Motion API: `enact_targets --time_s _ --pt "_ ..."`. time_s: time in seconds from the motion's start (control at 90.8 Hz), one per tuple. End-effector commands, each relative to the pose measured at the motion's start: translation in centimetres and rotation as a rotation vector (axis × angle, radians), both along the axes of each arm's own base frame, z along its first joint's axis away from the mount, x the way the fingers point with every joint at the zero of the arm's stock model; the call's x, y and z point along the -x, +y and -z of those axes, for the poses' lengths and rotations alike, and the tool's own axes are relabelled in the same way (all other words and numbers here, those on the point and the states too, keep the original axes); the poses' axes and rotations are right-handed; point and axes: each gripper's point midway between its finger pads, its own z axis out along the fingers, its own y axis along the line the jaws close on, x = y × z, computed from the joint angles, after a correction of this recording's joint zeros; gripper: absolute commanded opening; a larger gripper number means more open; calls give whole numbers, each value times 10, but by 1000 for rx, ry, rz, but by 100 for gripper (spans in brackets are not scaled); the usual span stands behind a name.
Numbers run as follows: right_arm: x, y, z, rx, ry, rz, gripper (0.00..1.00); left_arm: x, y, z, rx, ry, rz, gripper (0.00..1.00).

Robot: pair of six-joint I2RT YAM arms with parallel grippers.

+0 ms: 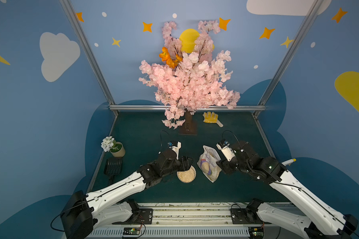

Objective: Pour the oats into the breakfast bowl
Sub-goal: Close the oats bag at the center of the board.

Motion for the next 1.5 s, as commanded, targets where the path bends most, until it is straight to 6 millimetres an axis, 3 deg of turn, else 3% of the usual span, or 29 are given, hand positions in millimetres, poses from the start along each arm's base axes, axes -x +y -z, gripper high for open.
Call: enact_targets --time_s 0.0,0.308,0.441,0.54,0.837,1.024,1.145,1.344,1.487 --pt "10 -5 5 24 26 -23 65 2 -18 -10 49 -46 70 62" --pt "-11 16 10 20 31 -24 47 2 -45 7 47 -31 117 54" --pt "-14 24 12 17 58 -36 28 4 -60 14 53 -21 151 52" --pt "-13 26 10 14 76 -41 0 6 -72 18 58 -8 177 51" --pt "-17 6 -16 13 49 136 0 8 -104 33 50 20 199 47" --pt "-10 -3 7 43 88 178 0 7 -111 46 38 48 187 42" --pt "-1 -7 19 70 136 164 28 9 -113 48 36 57 196 42" --pt "12 -20 18 119 148 126 28 9 -113 51 32 60 196 41" --pt "16 -22 16 116 157 109 34 10 -115 48 37 59 207 40"
